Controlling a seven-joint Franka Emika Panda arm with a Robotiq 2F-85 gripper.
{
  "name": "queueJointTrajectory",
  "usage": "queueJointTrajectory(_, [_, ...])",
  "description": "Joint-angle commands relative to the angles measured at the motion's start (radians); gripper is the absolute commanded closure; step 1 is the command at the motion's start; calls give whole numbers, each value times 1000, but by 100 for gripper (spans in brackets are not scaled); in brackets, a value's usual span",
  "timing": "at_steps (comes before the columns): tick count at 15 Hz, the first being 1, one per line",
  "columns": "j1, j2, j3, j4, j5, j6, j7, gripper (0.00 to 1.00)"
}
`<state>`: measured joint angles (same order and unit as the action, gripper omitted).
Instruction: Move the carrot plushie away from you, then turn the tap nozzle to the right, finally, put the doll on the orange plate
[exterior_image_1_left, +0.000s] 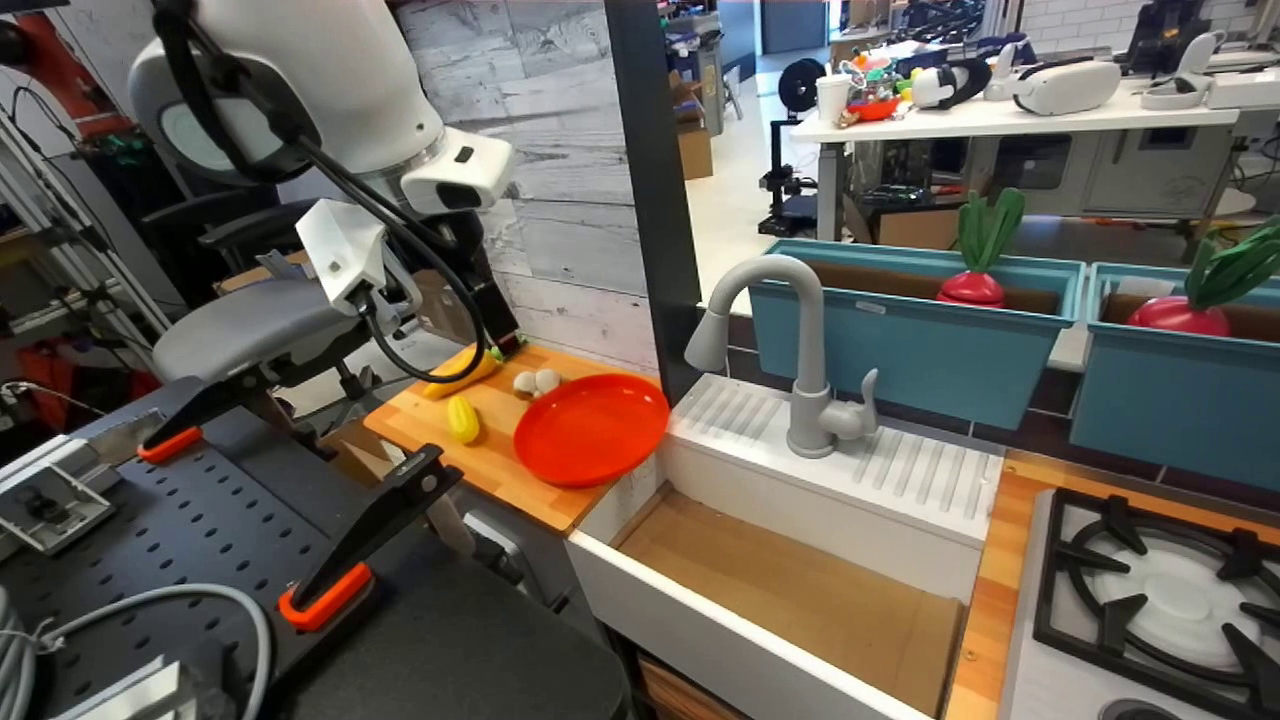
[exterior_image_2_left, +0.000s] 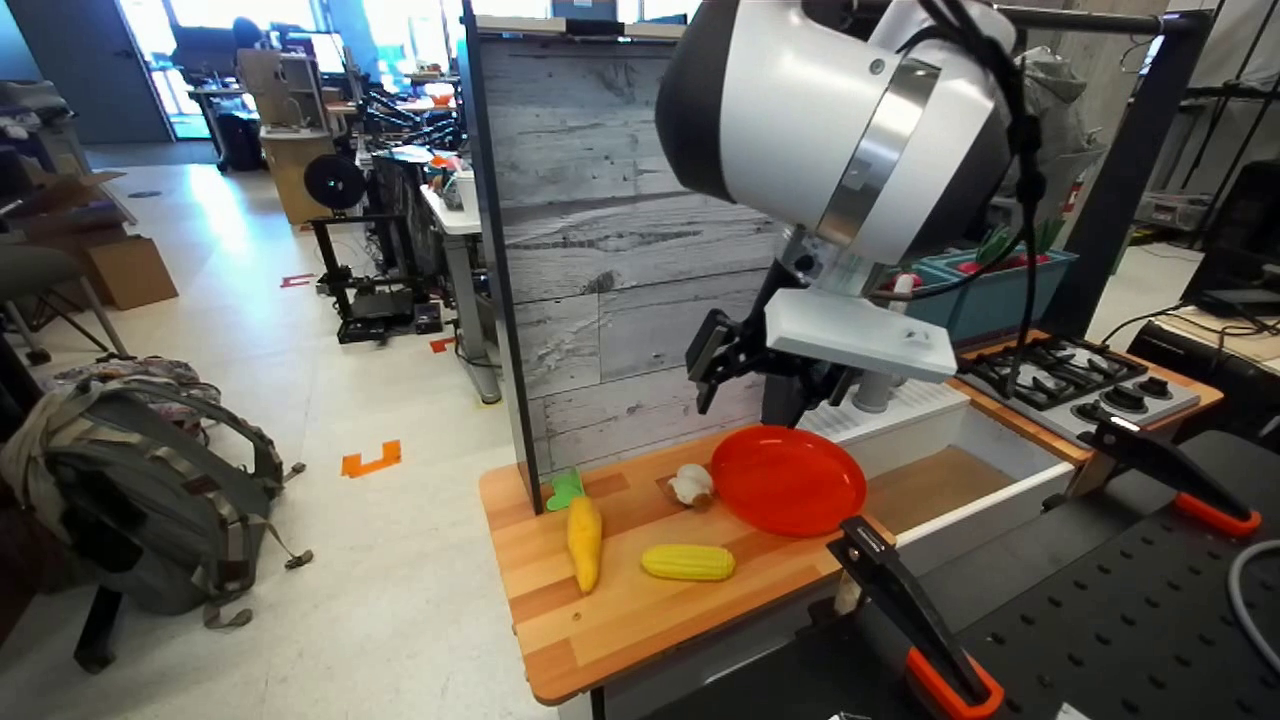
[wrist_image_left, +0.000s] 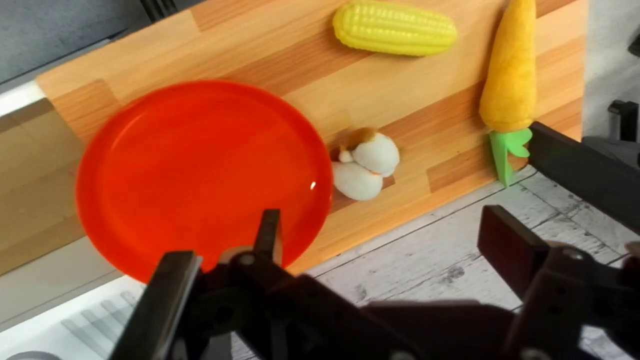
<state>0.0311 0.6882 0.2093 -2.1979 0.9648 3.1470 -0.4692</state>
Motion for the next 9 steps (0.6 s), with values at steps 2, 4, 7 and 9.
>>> queueJointTrajectory(2, [106,128,-35,150,-13,29,69,0])
queueJointTrajectory(4, [161,173,-76,202,-22,16,108,0])
queueJointTrajectory(7, [249,235,-158,268,-32,-8,175,0])
queueJointTrajectory(9, [254,272,-181,287,-202,-2,348,0])
